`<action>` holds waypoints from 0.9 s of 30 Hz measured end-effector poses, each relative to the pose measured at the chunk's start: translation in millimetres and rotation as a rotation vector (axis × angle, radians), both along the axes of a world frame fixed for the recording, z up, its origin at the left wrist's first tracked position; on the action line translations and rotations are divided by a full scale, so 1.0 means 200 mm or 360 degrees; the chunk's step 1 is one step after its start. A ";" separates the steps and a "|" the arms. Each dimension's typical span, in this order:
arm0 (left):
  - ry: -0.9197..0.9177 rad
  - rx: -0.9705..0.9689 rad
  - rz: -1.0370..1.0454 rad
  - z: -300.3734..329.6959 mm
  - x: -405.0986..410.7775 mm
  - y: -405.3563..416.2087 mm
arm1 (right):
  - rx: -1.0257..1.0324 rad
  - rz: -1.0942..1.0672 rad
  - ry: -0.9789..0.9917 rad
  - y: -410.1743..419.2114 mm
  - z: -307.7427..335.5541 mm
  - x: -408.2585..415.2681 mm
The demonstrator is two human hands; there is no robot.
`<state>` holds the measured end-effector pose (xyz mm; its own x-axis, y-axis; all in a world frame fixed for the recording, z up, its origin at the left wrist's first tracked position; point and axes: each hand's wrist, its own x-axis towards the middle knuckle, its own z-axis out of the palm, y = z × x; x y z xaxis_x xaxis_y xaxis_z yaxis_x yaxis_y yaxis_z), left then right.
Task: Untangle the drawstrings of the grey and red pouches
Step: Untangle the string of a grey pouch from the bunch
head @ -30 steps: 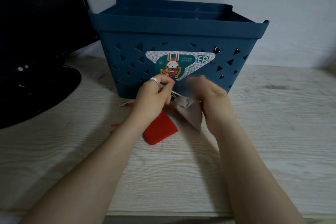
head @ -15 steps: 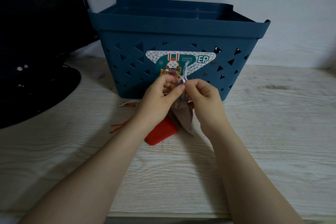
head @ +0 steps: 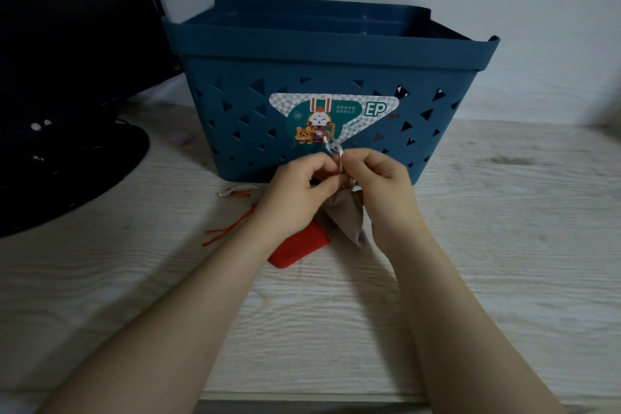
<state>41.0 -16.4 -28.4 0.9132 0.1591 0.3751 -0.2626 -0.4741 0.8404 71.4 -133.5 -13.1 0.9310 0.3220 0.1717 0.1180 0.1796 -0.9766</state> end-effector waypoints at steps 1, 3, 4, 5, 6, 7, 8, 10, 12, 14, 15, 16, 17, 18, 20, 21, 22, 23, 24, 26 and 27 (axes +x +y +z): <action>0.0000 -0.0026 0.0007 0.00 0.00 0.00 | 0.0022 0.0013 0.0030 0.00 0.00 0.00; 0.0035 -0.0252 0.0007 0.02 -0.01 -0.01 | 0.0072 0.0005 0.0094 0.00 0.01 0.00; 0.0068 -0.0414 0.0001 0.03 -0.01 -0.03 | 0.0138 0.0008 0.0159 -0.01 0.01 0.01; 0.0111 -0.0594 -0.0025 0.04 -0.02 -0.03 | 0.0230 0.0031 0.0254 -0.01 0.01 0.01; 0.0168 -0.0783 -0.0079 0.04 -0.02 -0.03 | 0.0325 0.0062 0.0350 -0.01 0.01 0.02; 0.0222 -0.0973 -0.0162 0.05 -0.01 -0.03 | 0.0386 0.0083 0.0402 -0.01 0.01 0.02; 0.0259 -0.1107 -0.0243 0.05 -0.01 -0.03 | 0.0394 0.0088 0.0393 -0.01 0.01 0.02; 0.0302 -0.1045 -0.0236 0.04 0.00 -0.03 | 0.0312 0.0041 0.0224 -0.01 0.01 0.02; 0.0364 -0.0863 -0.0067 0.04 0.01 -0.02 | 0.0152 -0.0100 -0.0078 -0.01 0.00 0.01; 0.0424 -0.0723 0.0080 0.05 0.01 -0.01 | -0.0040 -0.0236 -0.0382 0.00 -0.01 0.01; 0.0438 -0.0632 0.0116 0.05 0.01 -0.01 | -0.0127 -0.0254 -0.0508 0.01 -0.03 0.00; 0.0443 -0.0515 0.0122 0.05 0.00 0.00 | -0.0195 -0.0244 -0.0602 0.02 -0.04 0.00; 0.0437 -0.0386 0.0091 0.06 -0.01 0.00 | -0.0227 -0.0210 -0.0644 0.03 -0.05 -0.01; 0.0427 -0.0238 0.0047 0.06 -0.01 0.00 | -0.0223 -0.0153 -0.0633 0.03 -0.05 -0.01; 0.0411 0.0087 -0.0017 0.07 -0.03 -0.01 | -0.0119 0.0019 -0.0503 0.03 -0.03 -0.03; 0.0390 0.0199 -0.0044 0.07 -0.04 -0.01 | -0.0083 0.0098 -0.0455 0.03 -0.04 -0.03; 0.0360 0.0276 -0.0066 0.08 -0.04 -0.01 | -0.0088 0.0147 -0.0454 0.03 -0.03 -0.03; 0.0323 0.0329 -0.0073 0.08 -0.05 0.00 | -0.0123 0.0167 -0.0471 0.03 -0.04 -0.03; 0.0291 0.0364 -0.0069 0.08 -0.05 0.00 | -0.0154 0.0171 -0.0488 0.02 -0.04 -0.02; 0.0261 0.0403 -0.0031 0.07 -0.04 0.00 | -0.0200 0.0156 -0.0481 0.03 -0.05 -0.01; 0.0269 0.0390 -0.0019 0.06 -0.04 0.00 | -0.0245 0.0118 -0.0498 0.03 -0.05 -0.01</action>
